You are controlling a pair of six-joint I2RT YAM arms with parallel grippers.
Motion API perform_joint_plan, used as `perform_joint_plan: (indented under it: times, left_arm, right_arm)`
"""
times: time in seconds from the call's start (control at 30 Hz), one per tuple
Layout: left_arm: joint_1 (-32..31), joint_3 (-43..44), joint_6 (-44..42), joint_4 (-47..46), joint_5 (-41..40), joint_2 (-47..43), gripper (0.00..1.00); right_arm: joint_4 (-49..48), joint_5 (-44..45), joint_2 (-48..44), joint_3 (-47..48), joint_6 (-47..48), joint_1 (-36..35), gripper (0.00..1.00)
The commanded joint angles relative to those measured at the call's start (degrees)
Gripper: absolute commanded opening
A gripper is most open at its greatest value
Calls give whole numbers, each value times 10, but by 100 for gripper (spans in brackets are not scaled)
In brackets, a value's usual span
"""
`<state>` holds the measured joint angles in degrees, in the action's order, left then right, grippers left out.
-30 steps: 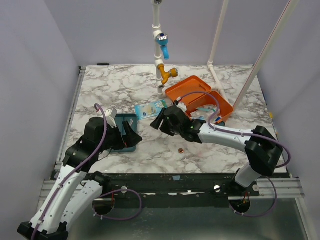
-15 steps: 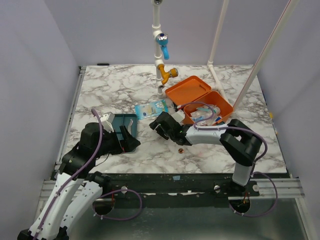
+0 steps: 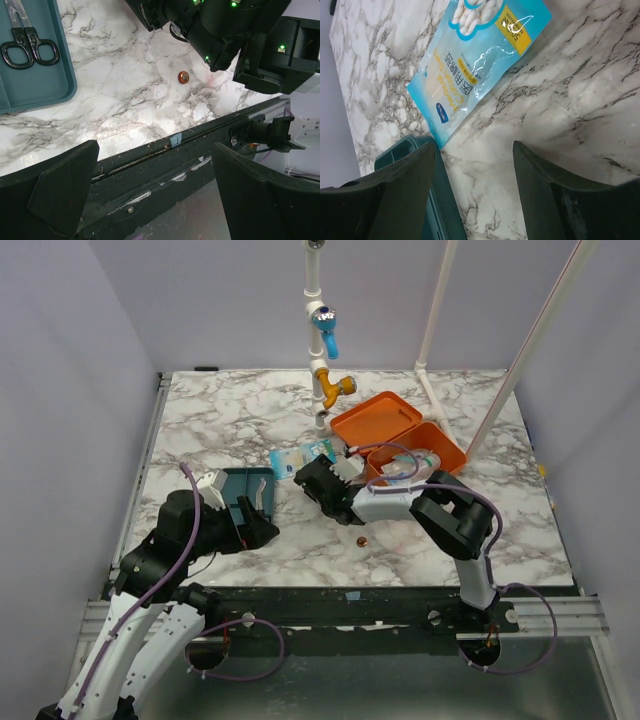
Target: Organize the medicine kit
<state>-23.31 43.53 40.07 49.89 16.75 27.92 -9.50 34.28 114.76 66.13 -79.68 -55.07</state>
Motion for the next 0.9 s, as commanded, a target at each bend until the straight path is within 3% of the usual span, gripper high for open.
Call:
perform_joint_plan:
  times: [0.0, 0.47, 0.87]
  left_arm:
    - [3, -1, 4, 17, 4, -9, 98]
    - [3, 1, 5, 23, -2, -2, 99]
    - [4, 5, 8, 27, -11, 5, 98]
  right_arm:
    - [4, 82, 41, 32, -11, -1, 67]
    - [8, 42, 128, 72, -42, 52, 62]
    - [6, 28, 160, 106, -35, 84, 39]
